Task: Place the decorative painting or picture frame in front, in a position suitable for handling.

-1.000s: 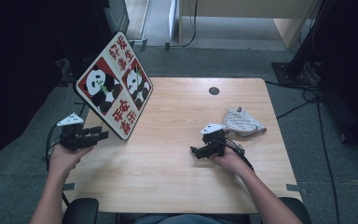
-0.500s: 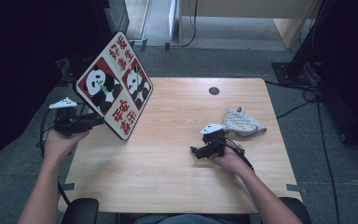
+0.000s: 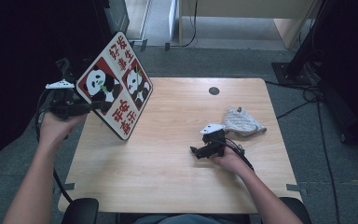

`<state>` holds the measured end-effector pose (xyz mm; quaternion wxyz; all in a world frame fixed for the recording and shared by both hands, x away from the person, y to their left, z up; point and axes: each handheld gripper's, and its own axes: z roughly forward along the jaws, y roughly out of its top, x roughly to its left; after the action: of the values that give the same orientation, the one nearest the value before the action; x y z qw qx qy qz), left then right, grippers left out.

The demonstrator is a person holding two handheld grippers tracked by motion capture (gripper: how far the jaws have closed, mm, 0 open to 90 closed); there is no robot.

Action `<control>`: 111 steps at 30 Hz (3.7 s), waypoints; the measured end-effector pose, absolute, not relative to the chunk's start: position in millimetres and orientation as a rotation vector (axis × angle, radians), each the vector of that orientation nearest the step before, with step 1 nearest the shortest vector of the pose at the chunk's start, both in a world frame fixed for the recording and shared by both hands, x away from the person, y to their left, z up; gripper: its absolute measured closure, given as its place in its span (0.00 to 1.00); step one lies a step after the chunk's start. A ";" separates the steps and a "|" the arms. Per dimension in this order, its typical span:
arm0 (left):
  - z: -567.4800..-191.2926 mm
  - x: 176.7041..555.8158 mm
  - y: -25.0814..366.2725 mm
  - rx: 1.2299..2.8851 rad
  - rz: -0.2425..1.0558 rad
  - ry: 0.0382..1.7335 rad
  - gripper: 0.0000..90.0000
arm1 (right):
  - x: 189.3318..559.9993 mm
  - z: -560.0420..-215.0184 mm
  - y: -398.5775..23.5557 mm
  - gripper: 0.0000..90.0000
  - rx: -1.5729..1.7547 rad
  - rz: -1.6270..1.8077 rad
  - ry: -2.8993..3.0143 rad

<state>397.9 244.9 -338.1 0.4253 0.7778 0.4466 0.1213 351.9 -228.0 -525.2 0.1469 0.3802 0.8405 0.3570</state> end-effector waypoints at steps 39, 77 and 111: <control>-245.7 514.1 216.5 2.155 0.303 1.146 0.62 | 351.8 -525.0 -228.0 0.00 1.096 1.027 2.420; -241.1 559.4 178.6 2.228 0.072 1.376 0.88 | 351.7 -525.1 -228.1 0.00 1.097 1.025 2.416; -191.6 457.1 90.7 2.393 0.060 0.990 0.89 | 350.2 -524.9 -229.3 0.00 1.096 1.022 2.421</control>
<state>457.1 90.7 -191.6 0.2720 0.8889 0.3678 0.0223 350.2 -229.3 -524.9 0.1467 0.3808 0.8411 0.3549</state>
